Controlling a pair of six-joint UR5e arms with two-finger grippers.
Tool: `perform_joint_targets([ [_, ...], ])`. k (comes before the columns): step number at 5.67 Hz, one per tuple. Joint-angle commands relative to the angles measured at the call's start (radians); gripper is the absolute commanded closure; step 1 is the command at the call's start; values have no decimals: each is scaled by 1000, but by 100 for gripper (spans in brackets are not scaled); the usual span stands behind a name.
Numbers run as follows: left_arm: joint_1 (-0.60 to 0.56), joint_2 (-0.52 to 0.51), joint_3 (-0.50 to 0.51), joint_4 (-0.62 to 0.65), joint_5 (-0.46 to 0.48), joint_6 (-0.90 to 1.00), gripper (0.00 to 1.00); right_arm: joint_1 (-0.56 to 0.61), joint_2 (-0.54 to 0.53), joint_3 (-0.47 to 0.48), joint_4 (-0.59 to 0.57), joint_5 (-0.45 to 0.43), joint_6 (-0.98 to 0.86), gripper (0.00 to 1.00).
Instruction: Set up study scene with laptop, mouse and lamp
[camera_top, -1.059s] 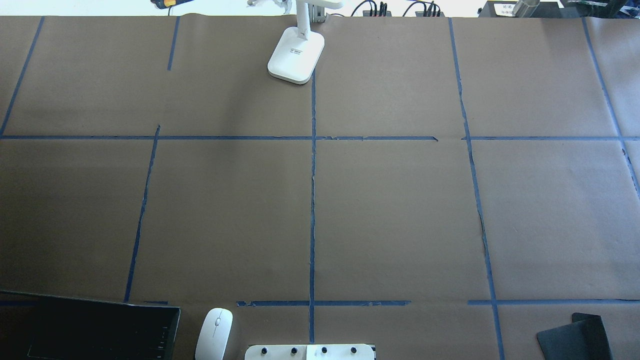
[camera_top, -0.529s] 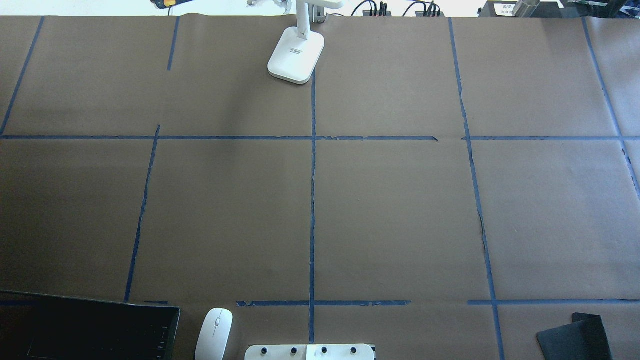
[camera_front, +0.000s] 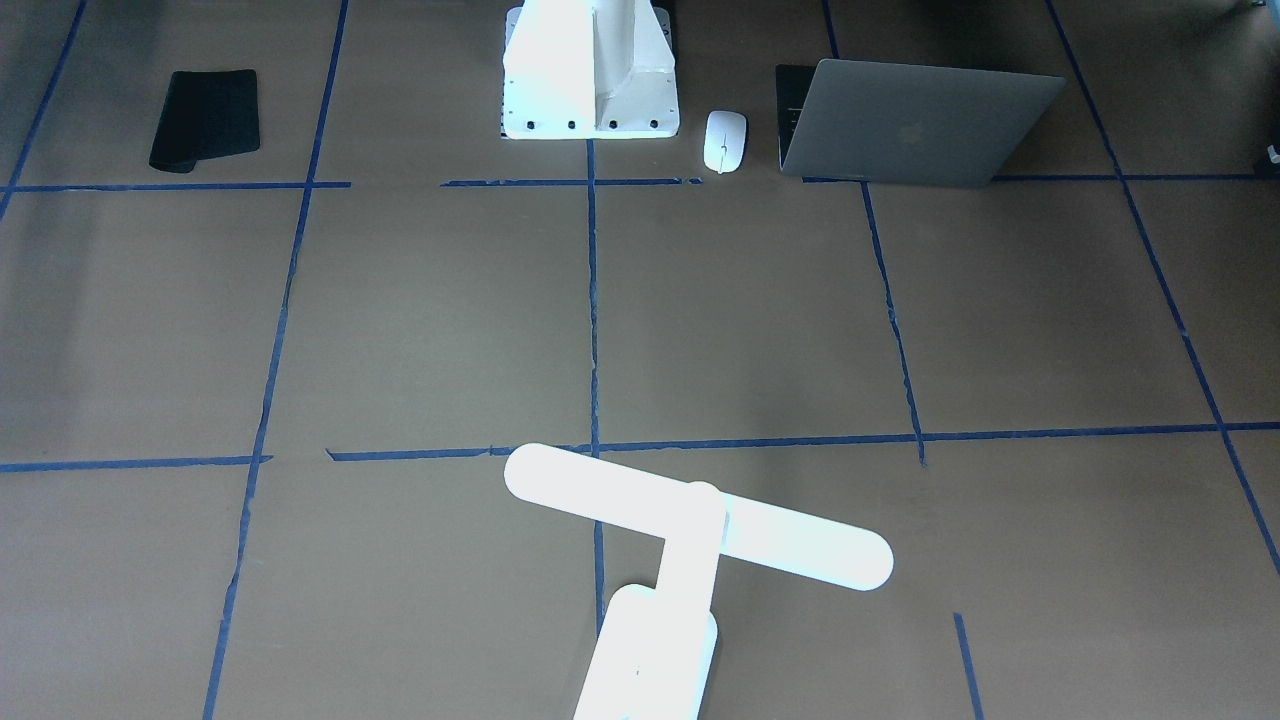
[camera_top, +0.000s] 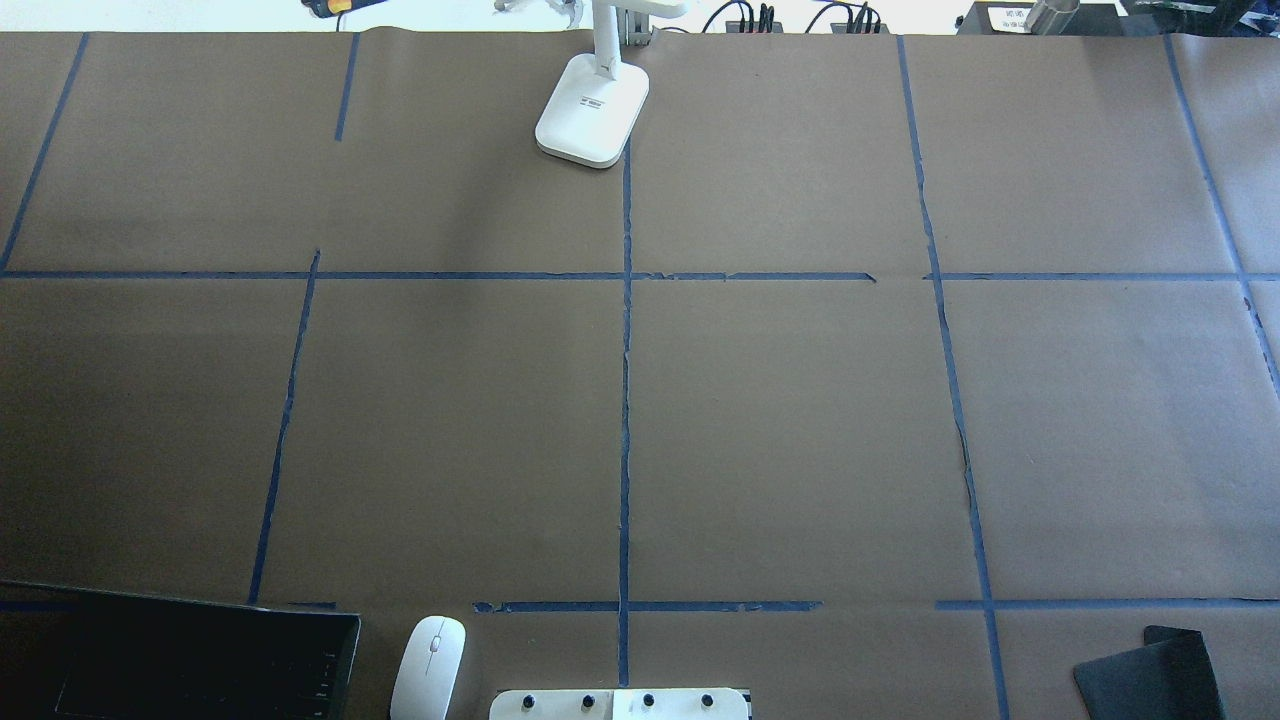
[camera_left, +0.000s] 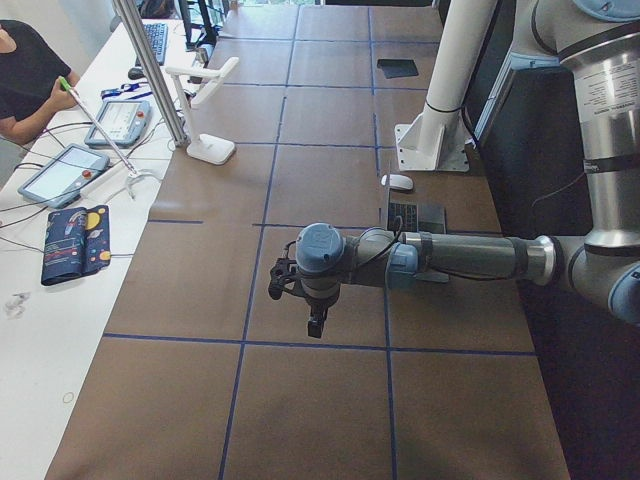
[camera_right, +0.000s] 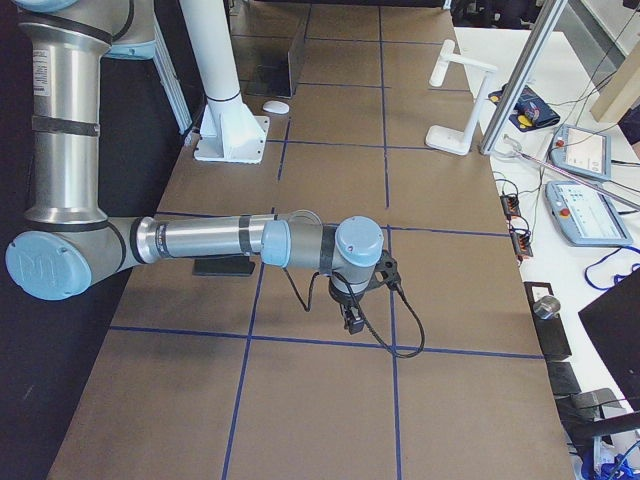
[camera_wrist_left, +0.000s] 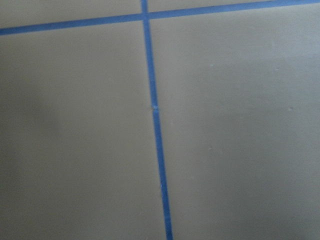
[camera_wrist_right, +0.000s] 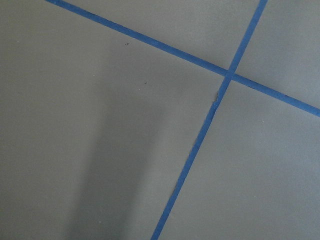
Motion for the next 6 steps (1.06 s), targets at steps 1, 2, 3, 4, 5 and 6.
perform_joint_targets([
  [1, 152, 0, -56, -153, -61, -336, 0, 0, -7, 2, 41, 5, 4, 0],
  [2, 205, 14, -136, -192, -61, -544, 0, -1, -7, -4, 44, 5, 8, 0],
  [3, 243, 51, -235, -192, -59, -745, 0, -1, -7, -12, 44, 2, 7, 0],
  [4, 291, 55, -318, -184, -62, -987, 0, -3, 1, -13, 43, 4, 11, 0],
  [5, 367, 55, -392, -184, -58, -1196, 0, -17, 7, -13, 43, 4, 33, 0],
  [6, 412, 57, -444, -183, -53, -1372, 0, -17, 7, -13, 43, 5, 43, 0],
])
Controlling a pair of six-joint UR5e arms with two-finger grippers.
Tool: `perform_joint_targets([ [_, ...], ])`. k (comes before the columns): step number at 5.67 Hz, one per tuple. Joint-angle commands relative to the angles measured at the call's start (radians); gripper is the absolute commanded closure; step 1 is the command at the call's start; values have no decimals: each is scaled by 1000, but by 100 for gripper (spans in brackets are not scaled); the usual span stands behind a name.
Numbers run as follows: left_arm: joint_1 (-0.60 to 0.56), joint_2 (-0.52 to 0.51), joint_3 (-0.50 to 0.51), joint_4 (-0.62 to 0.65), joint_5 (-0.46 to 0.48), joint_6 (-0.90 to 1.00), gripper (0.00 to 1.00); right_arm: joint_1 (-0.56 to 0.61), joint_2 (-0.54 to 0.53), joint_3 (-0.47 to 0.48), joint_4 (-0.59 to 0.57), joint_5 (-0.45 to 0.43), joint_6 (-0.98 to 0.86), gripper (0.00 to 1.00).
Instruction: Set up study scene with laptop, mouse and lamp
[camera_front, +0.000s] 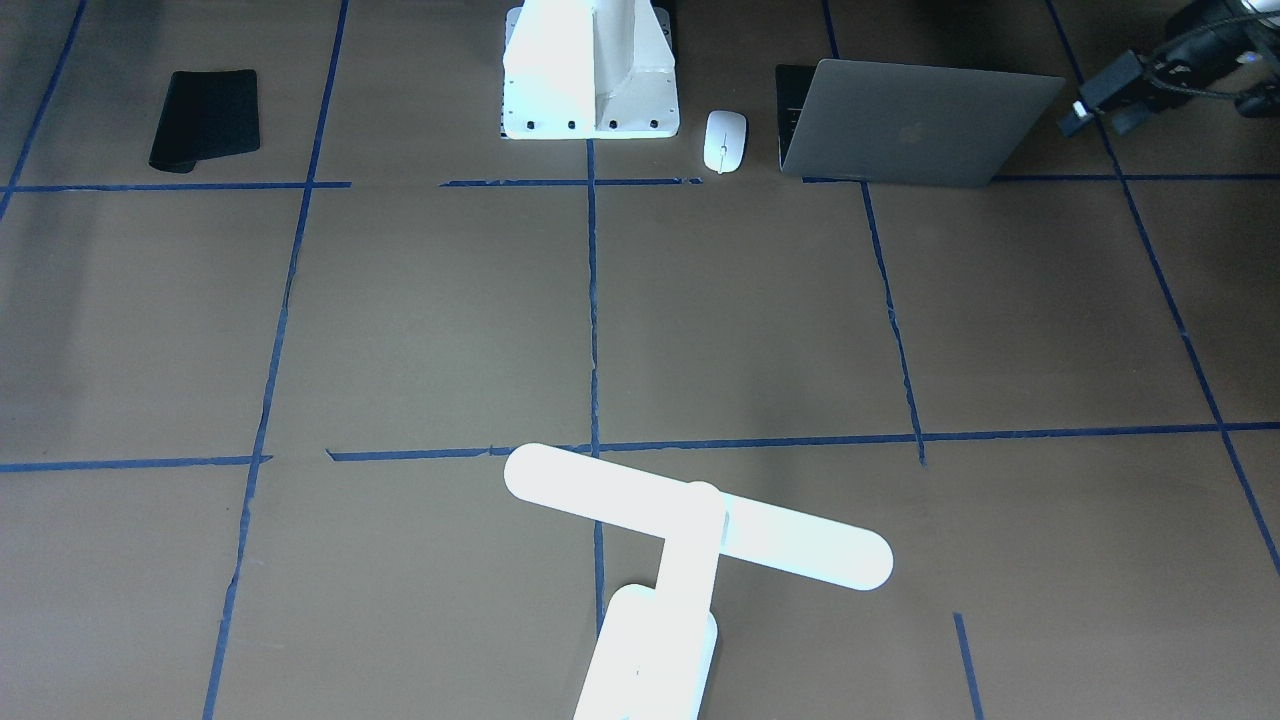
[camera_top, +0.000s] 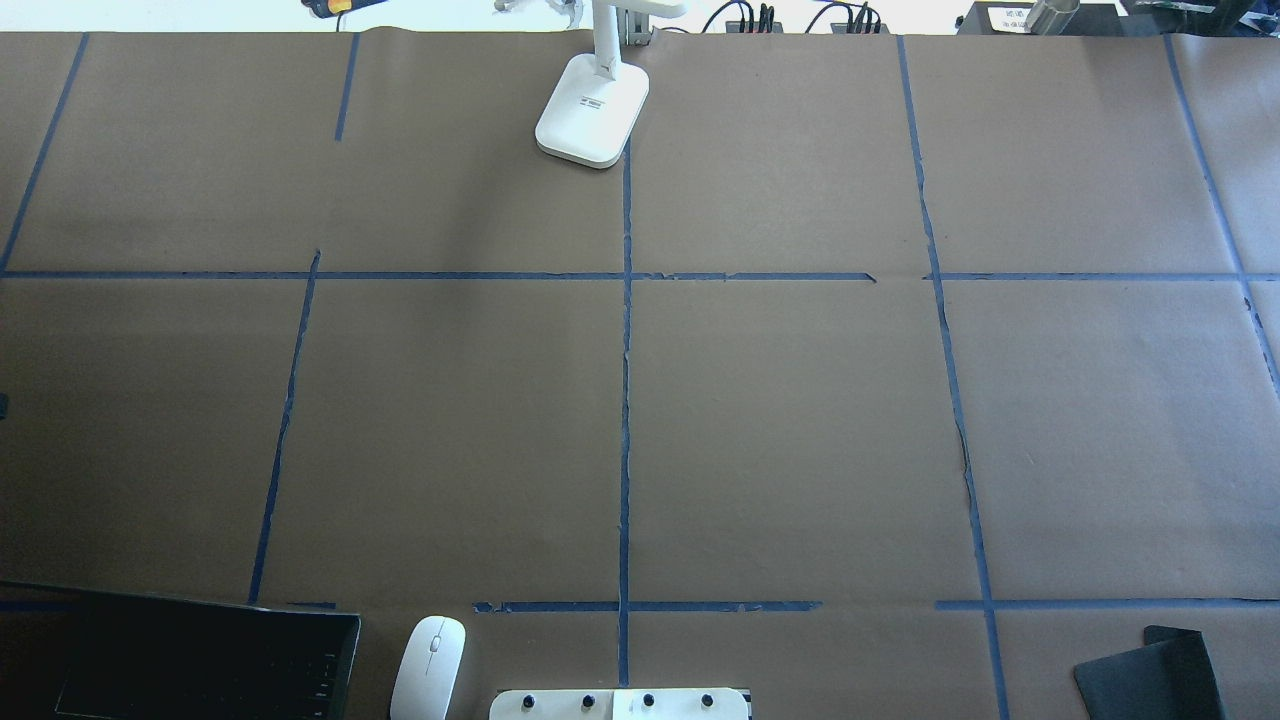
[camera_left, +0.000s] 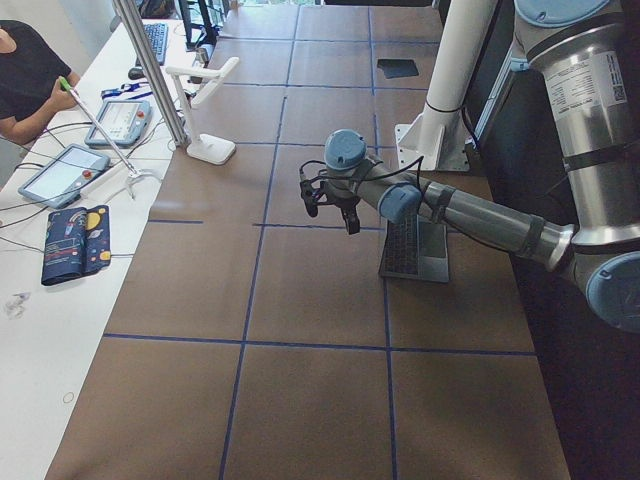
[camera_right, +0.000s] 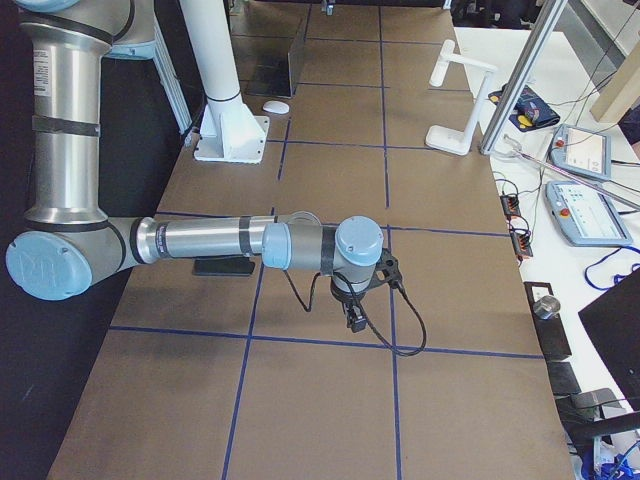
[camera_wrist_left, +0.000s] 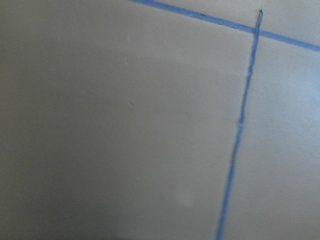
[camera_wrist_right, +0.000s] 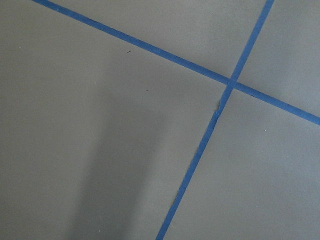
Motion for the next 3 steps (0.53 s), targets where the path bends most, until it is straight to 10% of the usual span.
perform_joint_targets([
  [1, 79, 29, -105, 0, 8, -326, 0, -5, 2, -5, 0, 0, 11, 0],
  [3, 177, 37, -201, -9, 22, -735, 0, -5, -6, -11, 0, 1, 11, 0],
])
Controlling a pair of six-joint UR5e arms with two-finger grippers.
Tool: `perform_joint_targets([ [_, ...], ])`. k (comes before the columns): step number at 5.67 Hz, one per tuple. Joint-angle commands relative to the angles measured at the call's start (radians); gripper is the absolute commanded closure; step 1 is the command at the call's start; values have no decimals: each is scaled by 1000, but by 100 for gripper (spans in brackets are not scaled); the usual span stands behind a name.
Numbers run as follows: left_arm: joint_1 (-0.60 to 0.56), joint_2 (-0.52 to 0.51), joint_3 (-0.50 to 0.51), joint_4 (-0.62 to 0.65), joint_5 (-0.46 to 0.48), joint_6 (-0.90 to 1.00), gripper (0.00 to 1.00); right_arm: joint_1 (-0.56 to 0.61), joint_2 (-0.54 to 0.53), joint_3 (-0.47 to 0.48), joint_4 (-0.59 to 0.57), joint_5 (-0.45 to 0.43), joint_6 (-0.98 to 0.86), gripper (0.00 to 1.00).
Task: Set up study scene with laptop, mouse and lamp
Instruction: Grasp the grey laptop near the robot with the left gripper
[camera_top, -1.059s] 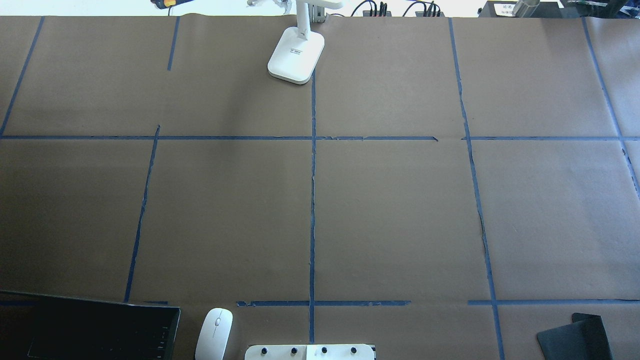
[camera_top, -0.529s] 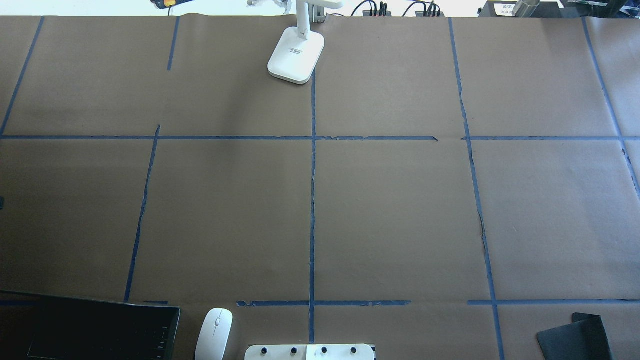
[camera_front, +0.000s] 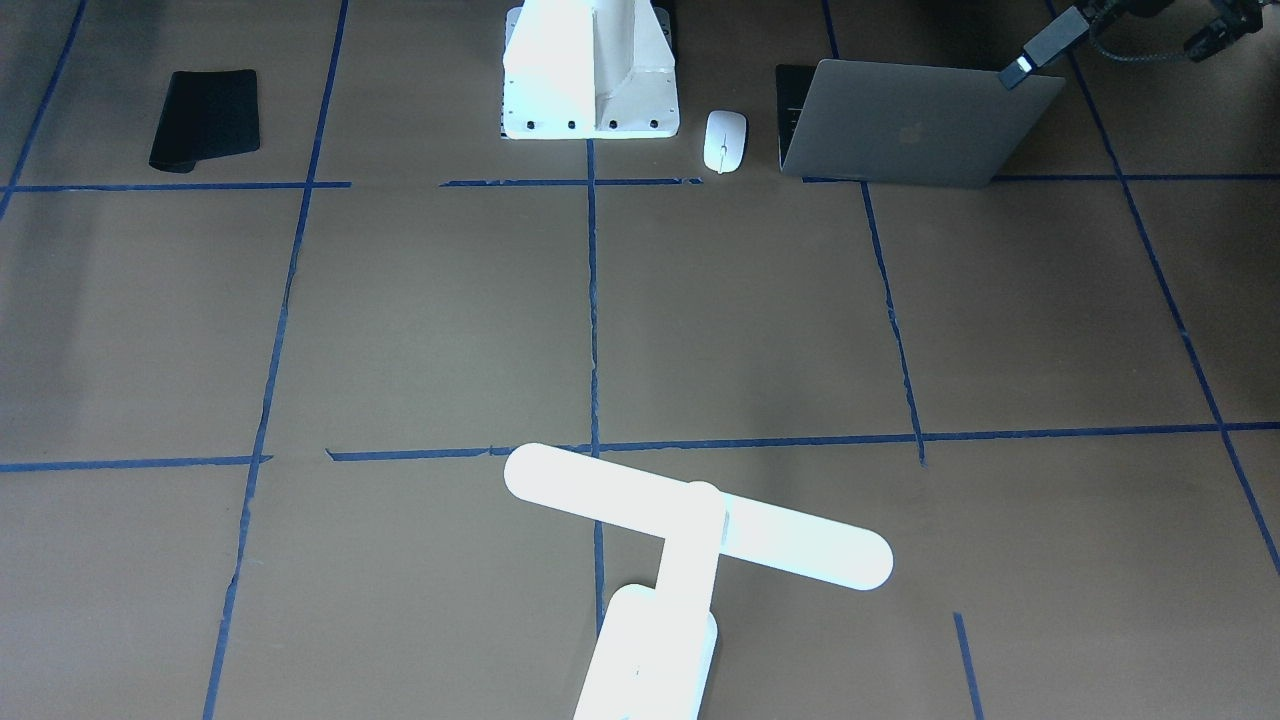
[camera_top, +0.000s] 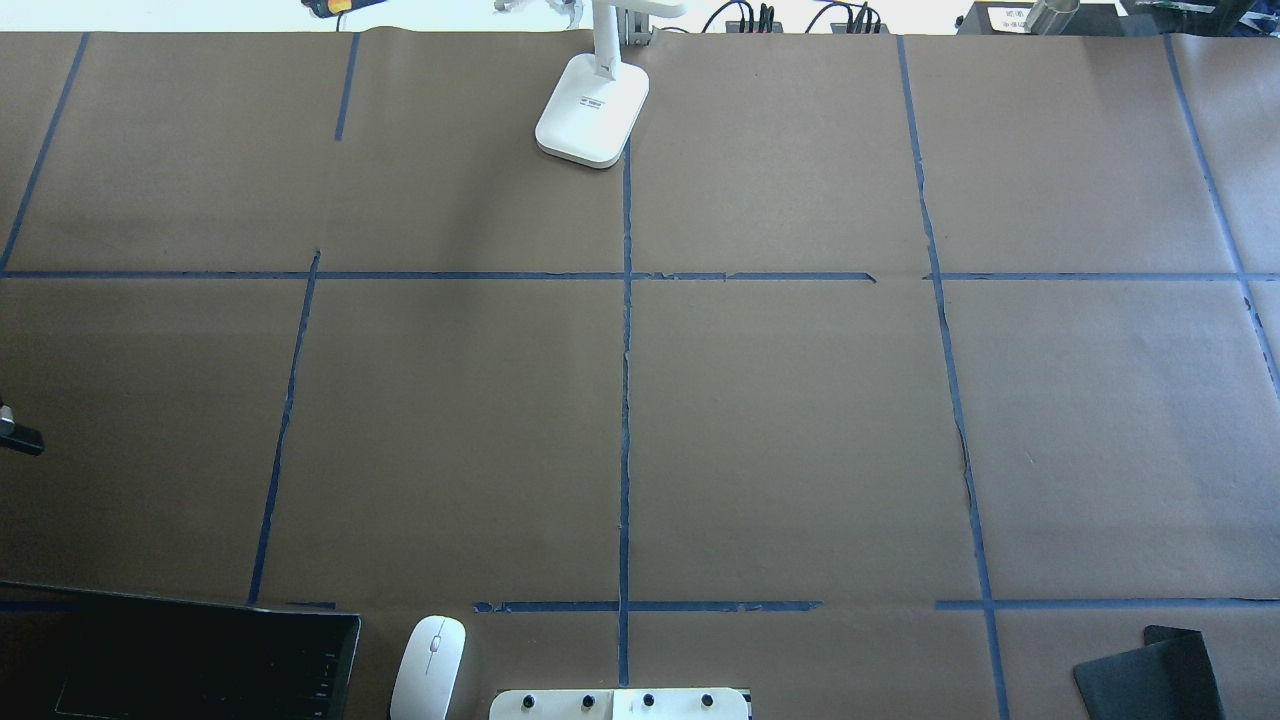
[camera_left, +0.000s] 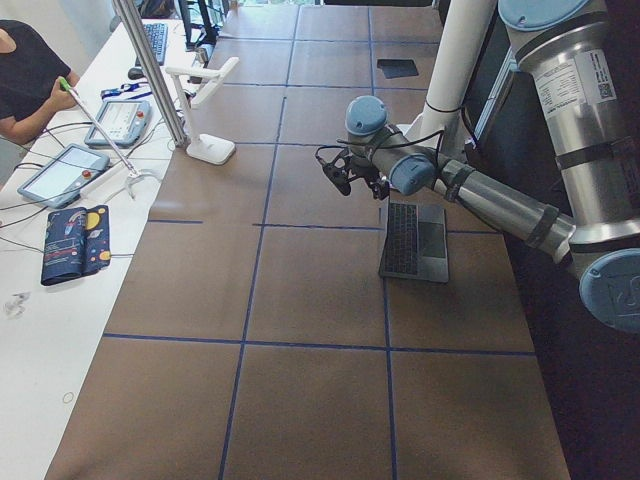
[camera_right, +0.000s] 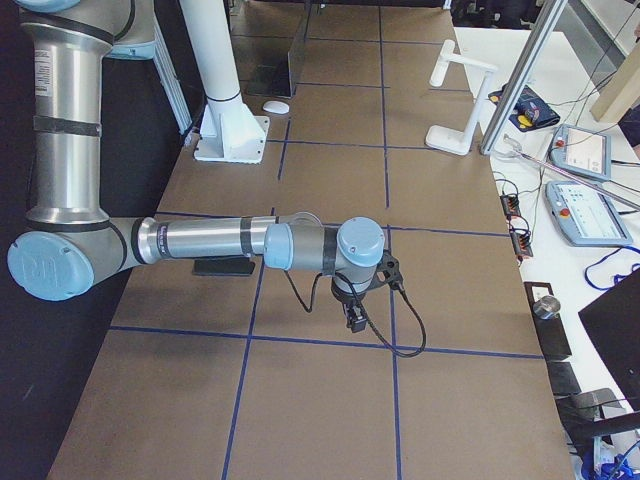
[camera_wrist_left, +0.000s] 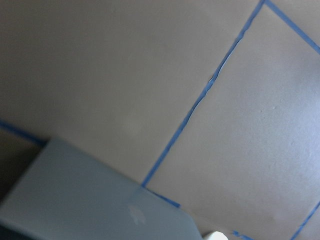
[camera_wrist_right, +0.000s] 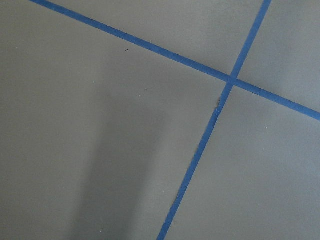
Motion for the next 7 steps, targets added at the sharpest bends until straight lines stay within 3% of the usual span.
perform_joint_targets([
  [1, 266, 4, -131, -3, 159, -398, 0, -2, -5, -2, 0, 10, 0, 0],
  [2, 371, 11, -137, 4, 291, -538, 0, -6, -5, -2, 2, 15, -1, 0],
  [3, 453, 89, -135, 15, 428, -547, 0, -8, -5, -2, 2, 19, 0, 0],
  [7, 464, 82, -108, 26, 526, -720, 1, -9, -10, -2, 2, 22, 0, 0],
])
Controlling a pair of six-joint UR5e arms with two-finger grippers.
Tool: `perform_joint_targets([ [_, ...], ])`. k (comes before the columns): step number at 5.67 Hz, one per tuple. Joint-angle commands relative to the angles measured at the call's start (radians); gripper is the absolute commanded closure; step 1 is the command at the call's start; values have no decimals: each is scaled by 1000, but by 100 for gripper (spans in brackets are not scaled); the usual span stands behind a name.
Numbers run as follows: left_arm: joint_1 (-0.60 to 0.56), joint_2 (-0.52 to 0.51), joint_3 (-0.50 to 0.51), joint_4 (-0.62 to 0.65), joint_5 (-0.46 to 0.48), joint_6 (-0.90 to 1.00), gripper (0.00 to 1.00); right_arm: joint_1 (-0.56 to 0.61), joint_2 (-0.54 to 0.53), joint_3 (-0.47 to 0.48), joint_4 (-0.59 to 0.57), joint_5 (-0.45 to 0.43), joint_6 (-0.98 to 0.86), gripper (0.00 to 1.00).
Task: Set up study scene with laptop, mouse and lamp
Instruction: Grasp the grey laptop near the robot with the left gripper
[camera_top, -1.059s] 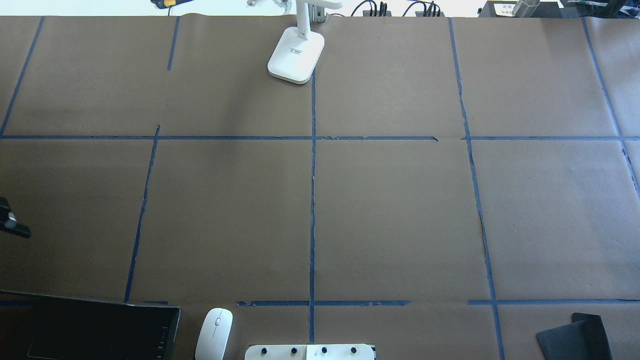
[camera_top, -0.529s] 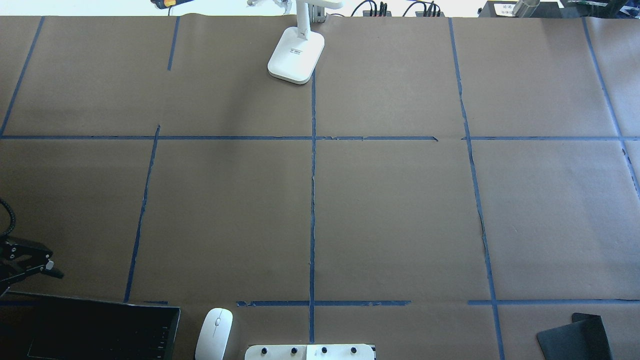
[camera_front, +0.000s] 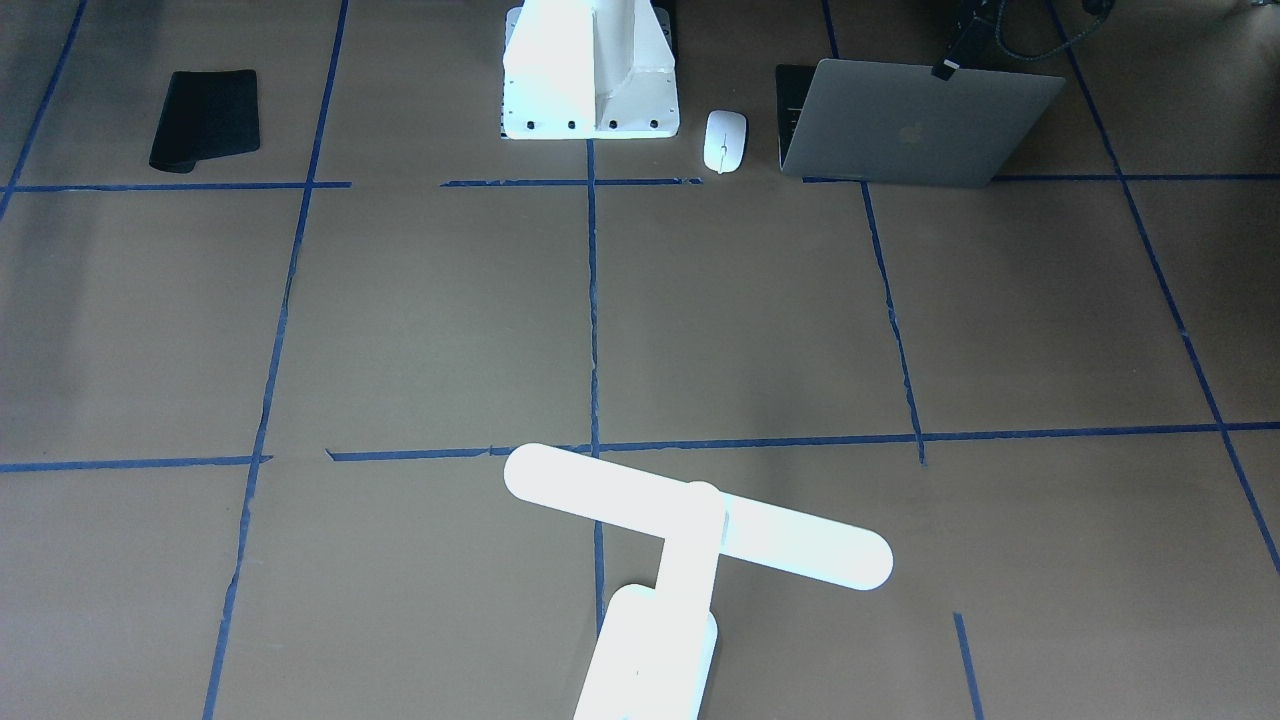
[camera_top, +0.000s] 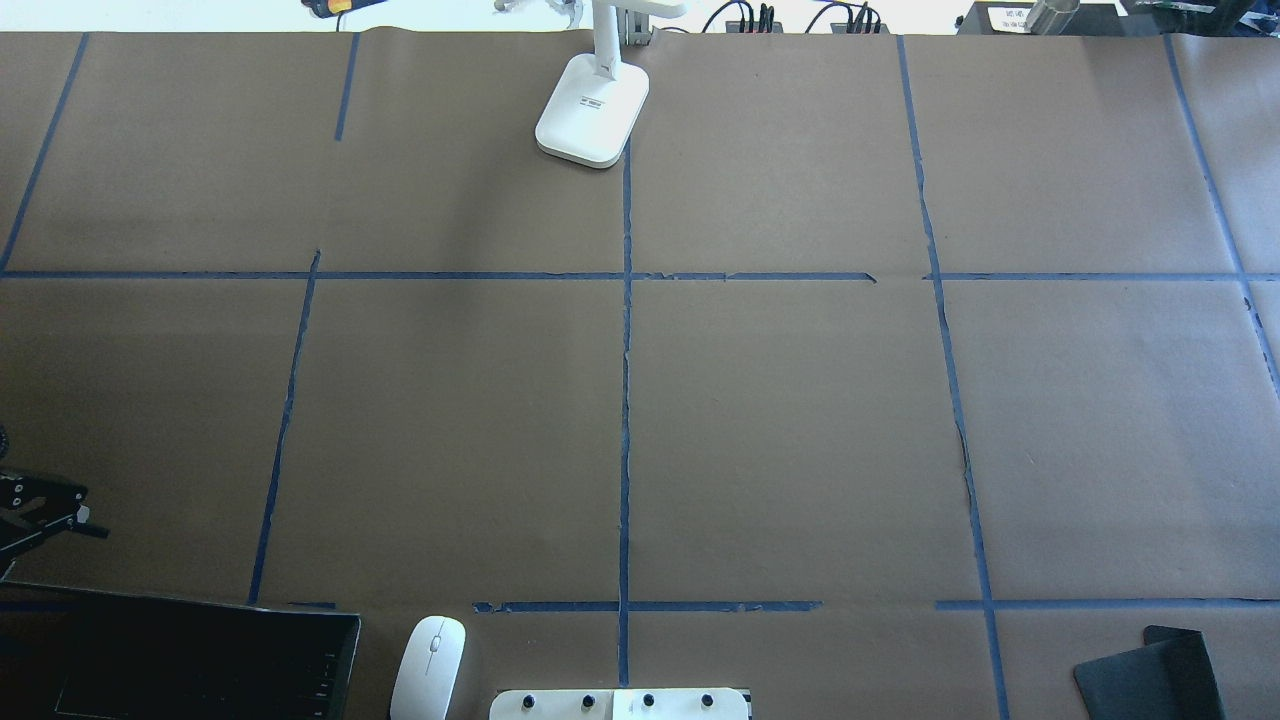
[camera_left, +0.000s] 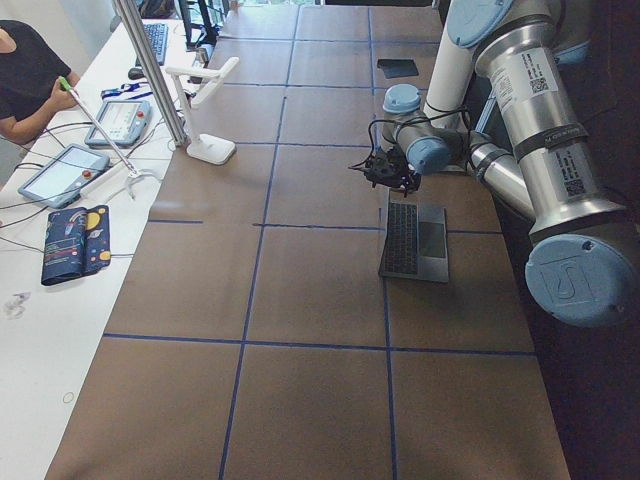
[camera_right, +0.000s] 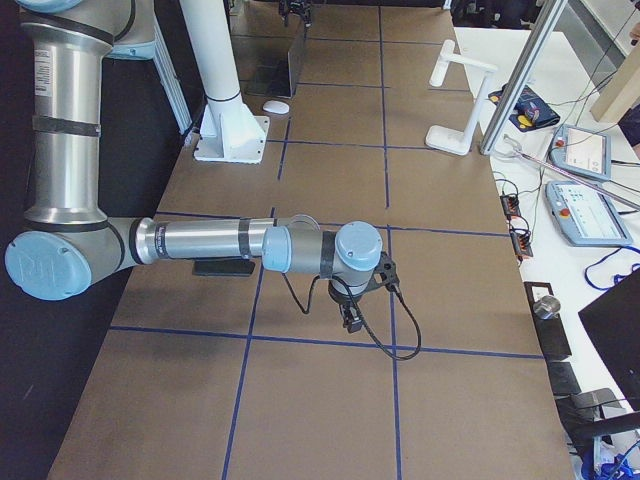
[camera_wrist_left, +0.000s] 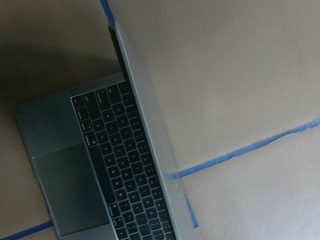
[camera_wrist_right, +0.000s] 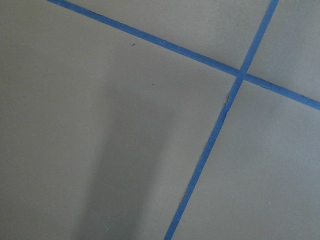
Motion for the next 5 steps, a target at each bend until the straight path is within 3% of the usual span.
perform_joint_targets([
  [1, 9, -23, 33, 0, 16, -38, 3, -1, -2, 0, 0, 1, 1, 0],
  [2, 26, -37, 41, 2, 15, -42, 11, -1, -2, 0, 0, 2, 1, 0],
  [3, 26, -39, 52, 3, 15, -42, 34, -1, -2, 0, 0, 2, 1, 0],
  [4, 28, -46, 58, 15, 15, -42, 49, -1, -2, 1, 0, 4, -1, 0],
  [5, 29, -49, 60, 22, 15, -42, 54, -1, -2, 0, 0, 4, -1, 0],
])
